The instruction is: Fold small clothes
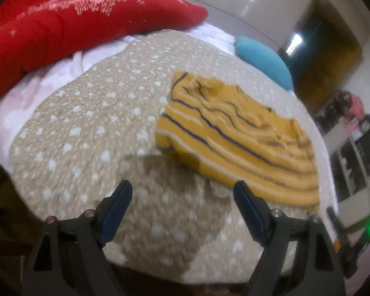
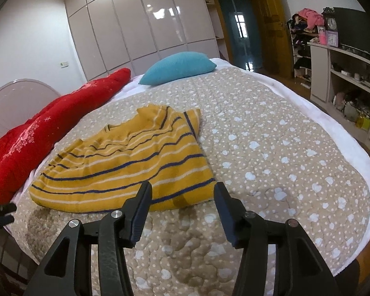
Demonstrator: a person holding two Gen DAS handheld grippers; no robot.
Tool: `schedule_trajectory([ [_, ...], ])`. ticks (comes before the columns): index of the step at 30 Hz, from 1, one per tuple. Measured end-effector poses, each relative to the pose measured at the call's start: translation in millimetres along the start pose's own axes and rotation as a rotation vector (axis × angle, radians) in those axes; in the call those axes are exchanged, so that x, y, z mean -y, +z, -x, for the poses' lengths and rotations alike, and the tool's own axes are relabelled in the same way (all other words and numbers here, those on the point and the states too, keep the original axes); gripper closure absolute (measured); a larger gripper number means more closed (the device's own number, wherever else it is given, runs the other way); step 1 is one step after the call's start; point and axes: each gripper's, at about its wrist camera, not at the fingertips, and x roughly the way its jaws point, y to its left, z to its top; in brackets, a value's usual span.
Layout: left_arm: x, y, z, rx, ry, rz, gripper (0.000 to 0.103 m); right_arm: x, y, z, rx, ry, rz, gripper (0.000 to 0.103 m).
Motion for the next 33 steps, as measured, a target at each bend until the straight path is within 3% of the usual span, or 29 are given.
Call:
schedule_trajectory([
  [7,-12,45,-55,-0.031,-0.062,0.019,0.019,0,-11,-14,-0.036,-0.007,0.008,0.047],
  [17,0,84,-128,-0.114,-0.099,0.024,0.020,10,-24,-36,-0.080,-0.033,0.002,0.046],
  [18,3,86,-129,-0.119,-0.106,0.023,0.030,11,-25,-38,-0.082,-0.035,0.004,0.046],
  [19,7,88,-130,-0.139,-0.125,0.022,0.071,10,-26,-38,-0.077,-0.037,0.009,0.046],
  [22,21,94,-125,-0.149,-0.109,0.028,0.081,8,-28,-39,-0.062,-0.039,0.037,0.046],
  [24,39,100,-113,-0.128,-0.110,0.007,0.081,10,-29,-40,-0.054,-0.034,0.048,0.046],
  [27,83,109,-93,-0.100,-0.178,-0.033,0.082,12,-31,-38,-0.043,-0.014,0.049,0.046],
  [30,152,104,-81,-0.085,-0.235,-0.153,0.082,16,-32,-33,-0.036,0.015,0.036,0.047],
  [33,227,84,-89,-0.122,-0.297,-0.294,0.082,28,-27,-23,-0.010,0.026,-0.017,0.047],
])
